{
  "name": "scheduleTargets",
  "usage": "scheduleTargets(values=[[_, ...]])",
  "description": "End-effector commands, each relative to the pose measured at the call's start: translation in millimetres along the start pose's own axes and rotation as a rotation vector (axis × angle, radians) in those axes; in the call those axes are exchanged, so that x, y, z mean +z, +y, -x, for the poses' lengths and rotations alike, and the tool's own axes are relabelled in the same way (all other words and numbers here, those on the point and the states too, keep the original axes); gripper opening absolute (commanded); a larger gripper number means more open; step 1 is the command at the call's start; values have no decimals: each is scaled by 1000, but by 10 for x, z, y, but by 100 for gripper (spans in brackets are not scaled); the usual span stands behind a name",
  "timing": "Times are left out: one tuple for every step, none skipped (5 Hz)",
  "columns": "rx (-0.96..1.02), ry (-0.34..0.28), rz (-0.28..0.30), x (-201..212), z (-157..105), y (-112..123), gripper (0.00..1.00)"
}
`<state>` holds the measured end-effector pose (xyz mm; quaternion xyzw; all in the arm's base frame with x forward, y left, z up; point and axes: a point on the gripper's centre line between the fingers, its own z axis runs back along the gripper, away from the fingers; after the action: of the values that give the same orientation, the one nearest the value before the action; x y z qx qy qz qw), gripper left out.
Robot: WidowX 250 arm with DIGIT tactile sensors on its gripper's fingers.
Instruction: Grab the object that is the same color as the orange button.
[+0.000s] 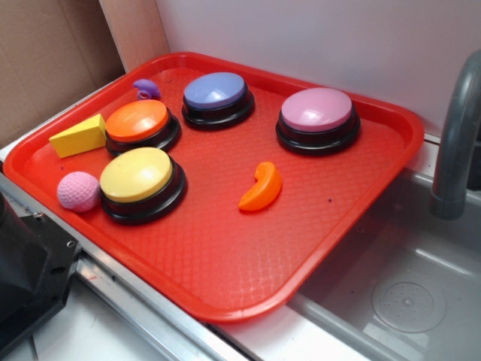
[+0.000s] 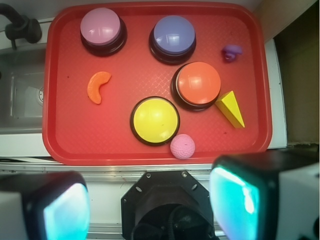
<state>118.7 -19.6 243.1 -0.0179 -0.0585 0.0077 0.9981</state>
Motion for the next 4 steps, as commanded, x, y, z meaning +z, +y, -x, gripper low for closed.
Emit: scheduleTargets(values=[[0,0,0,0,0,0,100],[0,-26,25,-180,-110,-146,100],[13,-23,31,-363,-232,-284,100],[11,30,54,-684,-445,-455,100]])
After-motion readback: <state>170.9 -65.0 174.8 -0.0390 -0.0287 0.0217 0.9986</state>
